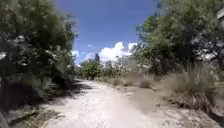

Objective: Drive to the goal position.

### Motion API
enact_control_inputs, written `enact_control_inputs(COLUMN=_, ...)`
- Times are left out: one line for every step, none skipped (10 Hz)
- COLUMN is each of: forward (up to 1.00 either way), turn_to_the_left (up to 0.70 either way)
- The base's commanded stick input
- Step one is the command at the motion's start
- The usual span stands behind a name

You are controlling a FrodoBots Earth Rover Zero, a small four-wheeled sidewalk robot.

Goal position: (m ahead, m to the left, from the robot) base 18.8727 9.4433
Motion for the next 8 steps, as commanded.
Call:
enact_control_inputs(forward=0.44, turn_to_the_left=0.02)
enact_control_inputs(forward=0.44, turn_to_the_left=0.02)
enact_control_inputs(forward=0.44, turn_to_the_left=0.02)
enact_control_inputs(forward=0.44, turn_to_the_left=0.02)
enact_control_inputs(forward=0.44, turn_to_the_left=0.02)
enact_control_inputs(forward=0.44, turn_to_the_left=0.02)
enact_control_inputs(forward=0.44, turn_to_the_left=0.02)
enact_control_inputs(forward=0.44, turn_to_the_left=0.02)
